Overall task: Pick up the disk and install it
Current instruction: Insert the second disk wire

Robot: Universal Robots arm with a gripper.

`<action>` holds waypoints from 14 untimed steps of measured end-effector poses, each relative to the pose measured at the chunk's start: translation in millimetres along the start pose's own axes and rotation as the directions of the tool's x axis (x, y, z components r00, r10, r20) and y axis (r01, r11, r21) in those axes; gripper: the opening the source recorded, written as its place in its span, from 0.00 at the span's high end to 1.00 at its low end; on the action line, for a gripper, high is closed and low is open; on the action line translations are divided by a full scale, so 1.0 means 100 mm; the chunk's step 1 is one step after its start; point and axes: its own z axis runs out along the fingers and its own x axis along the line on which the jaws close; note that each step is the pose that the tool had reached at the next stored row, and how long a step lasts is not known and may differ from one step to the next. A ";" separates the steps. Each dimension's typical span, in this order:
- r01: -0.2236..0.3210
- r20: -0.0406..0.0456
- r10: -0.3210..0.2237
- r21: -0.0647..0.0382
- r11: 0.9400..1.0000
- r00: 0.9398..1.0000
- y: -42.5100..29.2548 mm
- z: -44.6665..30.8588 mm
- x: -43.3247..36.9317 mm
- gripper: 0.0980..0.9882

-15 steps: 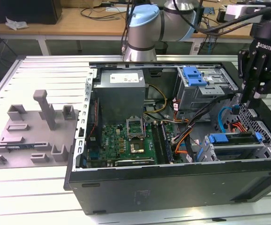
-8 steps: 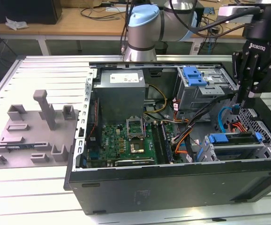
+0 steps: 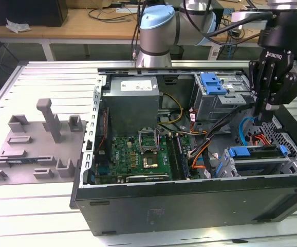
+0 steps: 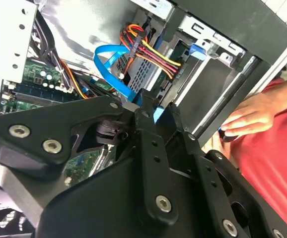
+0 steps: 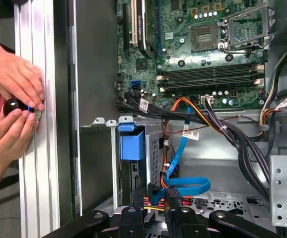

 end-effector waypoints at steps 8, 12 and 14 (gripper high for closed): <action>-0.064 -0.011 0.063 -0.022 0.998 0.998 0.001 0.036 -0.027 0.77; -0.065 -0.042 0.064 -0.019 0.998 0.997 0.006 0.024 -0.119 0.77; -0.066 -0.070 0.065 -0.016 0.998 0.995 0.008 0.010 -0.178 0.77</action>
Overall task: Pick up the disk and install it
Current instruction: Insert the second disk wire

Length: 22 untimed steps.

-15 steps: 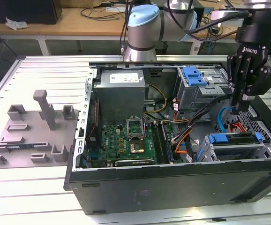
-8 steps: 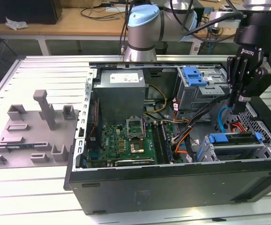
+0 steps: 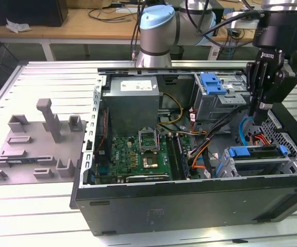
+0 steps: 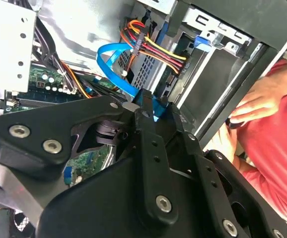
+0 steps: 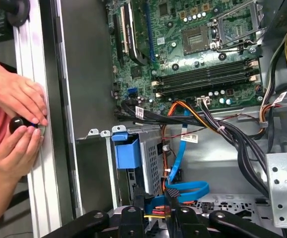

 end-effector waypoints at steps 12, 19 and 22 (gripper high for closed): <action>-0.008 -0.043 0.008 0.002 1.000 0.999 0.003 0.023 -0.037 0.77; -0.016 -0.043 0.016 -0.001 1.000 0.999 -0.010 0.026 -0.031 0.77; -0.025 -0.043 0.025 -0.006 1.000 0.999 -0.011 0.027 -0.031 0.77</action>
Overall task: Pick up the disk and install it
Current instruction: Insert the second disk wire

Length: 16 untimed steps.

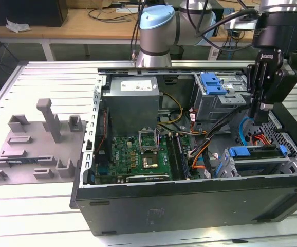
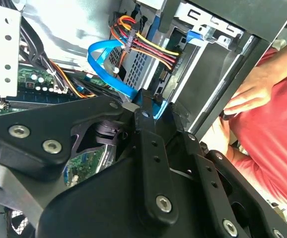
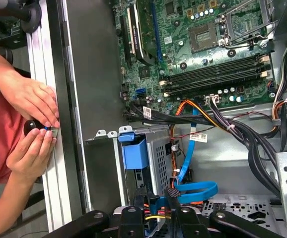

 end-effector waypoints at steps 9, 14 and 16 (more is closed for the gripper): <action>-0.006 0.000 0.006 -0.003 1.000 1.000 -0.001 0.006 0.000 0.93; -0.006 0.011 0.006 -0.004 1.000 1.000 -0.010 0.030 0.052 0.93; -0.005 0.025 0.006 -0.004 1.000 1.000 -0.012 0.038 0.070 0.93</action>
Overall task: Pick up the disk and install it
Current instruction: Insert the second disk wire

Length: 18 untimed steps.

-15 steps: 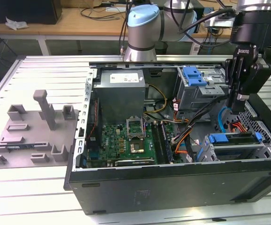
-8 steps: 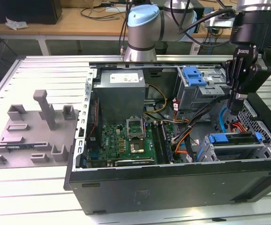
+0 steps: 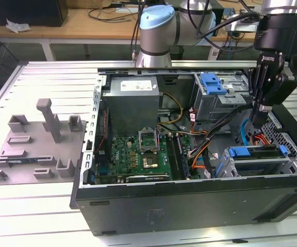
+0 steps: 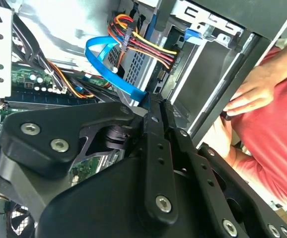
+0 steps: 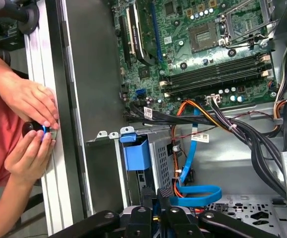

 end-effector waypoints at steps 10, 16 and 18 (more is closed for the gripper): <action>-0.007 0.086 0.006 0.013 1.000 0.996 -0.025 0.007 0.192 0.93; -0.009 0.160 0.007 0.012 1.000 0.987 -0.039 0.070 0.324 0.93; -0.008 0.180 0.006 0.010 1.000 0.984 -0.044 0.098 0.384 0.93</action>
